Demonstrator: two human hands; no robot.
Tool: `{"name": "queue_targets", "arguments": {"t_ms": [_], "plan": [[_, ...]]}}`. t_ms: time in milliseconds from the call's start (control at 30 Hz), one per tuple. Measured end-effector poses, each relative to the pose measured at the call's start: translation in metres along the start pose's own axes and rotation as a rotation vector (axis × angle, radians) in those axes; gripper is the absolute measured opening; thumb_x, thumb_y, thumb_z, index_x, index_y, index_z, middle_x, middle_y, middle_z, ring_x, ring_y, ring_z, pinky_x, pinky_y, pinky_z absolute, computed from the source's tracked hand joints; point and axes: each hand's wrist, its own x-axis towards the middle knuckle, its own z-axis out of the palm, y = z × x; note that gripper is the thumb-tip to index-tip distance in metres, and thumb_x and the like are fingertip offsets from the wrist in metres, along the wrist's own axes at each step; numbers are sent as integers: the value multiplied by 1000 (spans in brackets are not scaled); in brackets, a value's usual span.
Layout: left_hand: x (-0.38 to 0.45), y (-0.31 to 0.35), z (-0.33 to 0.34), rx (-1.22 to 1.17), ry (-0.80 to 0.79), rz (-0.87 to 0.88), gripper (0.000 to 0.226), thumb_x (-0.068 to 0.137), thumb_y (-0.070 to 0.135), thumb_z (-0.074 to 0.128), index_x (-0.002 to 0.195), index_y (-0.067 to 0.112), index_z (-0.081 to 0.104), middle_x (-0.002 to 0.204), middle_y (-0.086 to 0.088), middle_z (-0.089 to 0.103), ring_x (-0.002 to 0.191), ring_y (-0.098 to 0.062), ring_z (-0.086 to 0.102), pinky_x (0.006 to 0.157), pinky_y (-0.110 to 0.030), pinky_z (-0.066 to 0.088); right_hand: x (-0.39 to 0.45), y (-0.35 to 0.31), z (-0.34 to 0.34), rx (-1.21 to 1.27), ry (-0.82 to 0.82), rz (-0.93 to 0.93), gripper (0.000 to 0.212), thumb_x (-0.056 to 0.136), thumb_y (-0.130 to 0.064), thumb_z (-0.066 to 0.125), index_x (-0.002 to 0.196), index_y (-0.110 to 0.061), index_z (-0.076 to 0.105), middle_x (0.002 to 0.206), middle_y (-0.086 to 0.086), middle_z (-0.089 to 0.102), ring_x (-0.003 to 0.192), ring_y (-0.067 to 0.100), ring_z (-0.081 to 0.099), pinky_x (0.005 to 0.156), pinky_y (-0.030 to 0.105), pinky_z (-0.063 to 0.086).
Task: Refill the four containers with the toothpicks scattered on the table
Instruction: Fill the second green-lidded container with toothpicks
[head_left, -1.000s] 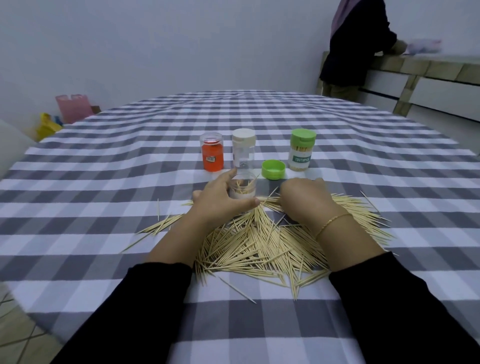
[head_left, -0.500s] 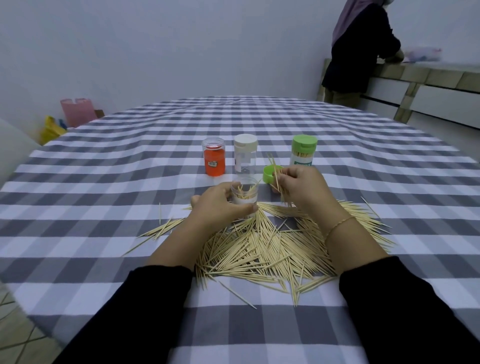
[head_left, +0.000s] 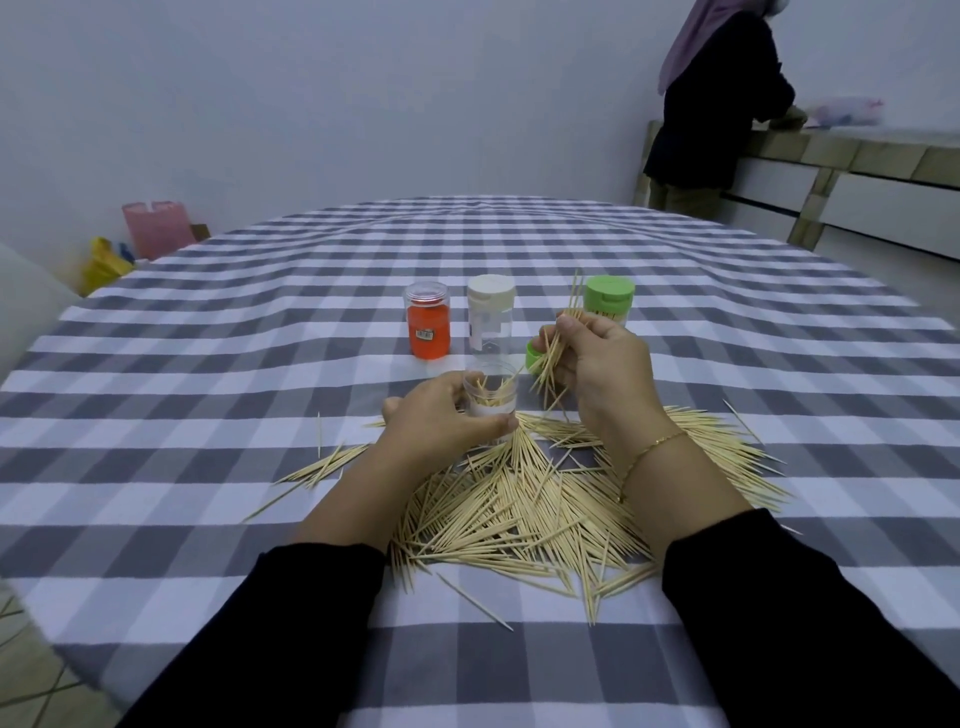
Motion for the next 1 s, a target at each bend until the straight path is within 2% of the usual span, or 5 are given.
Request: {"name": "queue_targets", "arguments": {"t_ms": [200,333,567,733,1000], "plan": [[0,0,2,7,-7,-1,65,75,57,73,132,33,53,115,15,65,122,-15,43,67,-30,9,1,-8,12,143,28,-44,19,96,-7,51,80,-13,59,69,3,64,71,19,64,69,32,50],[1,0,2,29,-2,9,63,76,55,72,132,32,53,118,14,65,121,-13,42,75,-29,11,-3,-10,16,204,25,-82,15,96,-8,51,85,-14,59,77,5,64,73,18,65,63,25,53],[2,0,2,44,6,25,61,76,56,72,130,33,56,118,14,66,119,-11,44,83,-32,18,-6,-14,21,307,41,-119,14,95,-6,52,86,-13,60,76,5,63,73,21,66,75,30,56],[2,0,2,59,11,33,58,76,55,72,128,34,56,115,15,65,111,-9,43,84,-33,19,-10,-12,26,279,13,-156,15,95,-7,52,86,-14,61,72,1,66,79,22,67,71,27,56],[2,-2,2,42,-1,24,62,75,57,72,130,33,56,116,15,66,119,-11,46,80,-33,16,-9,-15,29,338,-9,-166,12,95,-7,53,89,-12,62,81,7,65,79,22,68,74,30,57]]}}
